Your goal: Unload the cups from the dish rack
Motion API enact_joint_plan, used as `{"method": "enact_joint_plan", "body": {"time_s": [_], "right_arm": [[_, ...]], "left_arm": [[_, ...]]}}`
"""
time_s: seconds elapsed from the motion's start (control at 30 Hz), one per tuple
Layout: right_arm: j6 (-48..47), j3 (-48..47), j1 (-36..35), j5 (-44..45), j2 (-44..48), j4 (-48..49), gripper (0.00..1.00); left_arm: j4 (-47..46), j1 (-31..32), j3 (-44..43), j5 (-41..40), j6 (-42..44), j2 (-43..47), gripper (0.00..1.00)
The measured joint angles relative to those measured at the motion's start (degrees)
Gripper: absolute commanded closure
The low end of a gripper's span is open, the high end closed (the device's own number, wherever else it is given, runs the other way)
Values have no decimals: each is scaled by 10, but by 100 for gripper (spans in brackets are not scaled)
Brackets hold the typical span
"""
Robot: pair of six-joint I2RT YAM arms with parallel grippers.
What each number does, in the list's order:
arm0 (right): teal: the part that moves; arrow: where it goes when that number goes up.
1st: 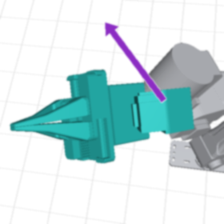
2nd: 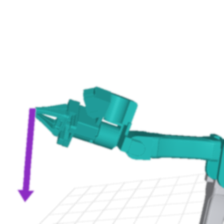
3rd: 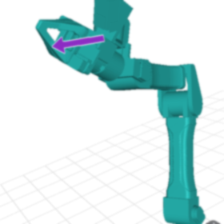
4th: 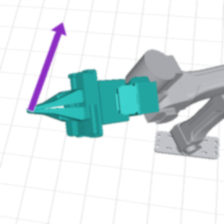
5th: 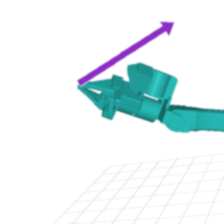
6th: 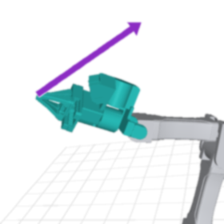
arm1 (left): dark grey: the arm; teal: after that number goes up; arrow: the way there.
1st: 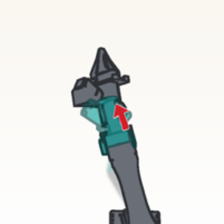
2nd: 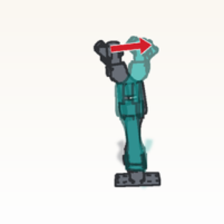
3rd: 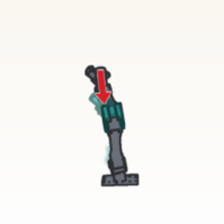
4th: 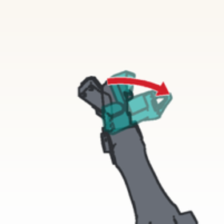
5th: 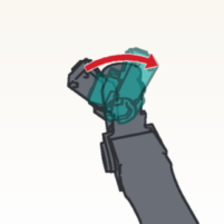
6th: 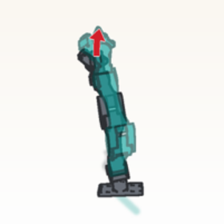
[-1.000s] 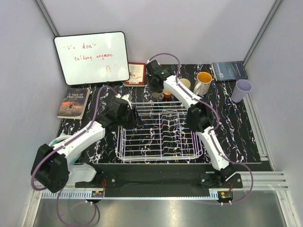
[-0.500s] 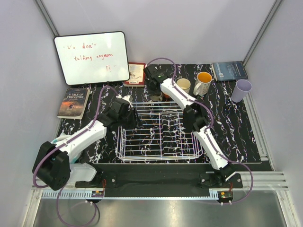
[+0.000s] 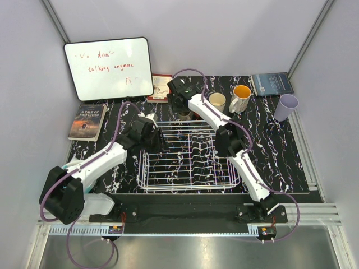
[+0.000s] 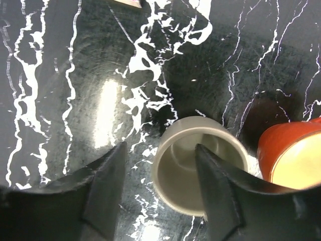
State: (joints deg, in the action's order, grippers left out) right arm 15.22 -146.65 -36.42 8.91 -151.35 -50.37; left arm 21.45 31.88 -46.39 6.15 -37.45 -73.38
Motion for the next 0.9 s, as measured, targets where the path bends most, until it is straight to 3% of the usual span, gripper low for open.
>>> {"method": "enact_joint_plan", "body": {"time_s": [0.23,0.43,0.57,0.67,0.9], "right_arm": [[0,1,-20,7,59,0,2],[-5,55,-51,32,226,17,0],[-26,181,-70,83,411,31,0],[-43,332,-73,136,587,43,0],[-33,602,-72,213,846,13,0]], "left_arm": [[0,0,0,-8,1,1,61],[1,0,0,-22,8,15,58],[25,1,-1,-47,19,38,56],[58,1,-4,-80,32,44,54],[91,1,-5,-118,51,68,54]]}}
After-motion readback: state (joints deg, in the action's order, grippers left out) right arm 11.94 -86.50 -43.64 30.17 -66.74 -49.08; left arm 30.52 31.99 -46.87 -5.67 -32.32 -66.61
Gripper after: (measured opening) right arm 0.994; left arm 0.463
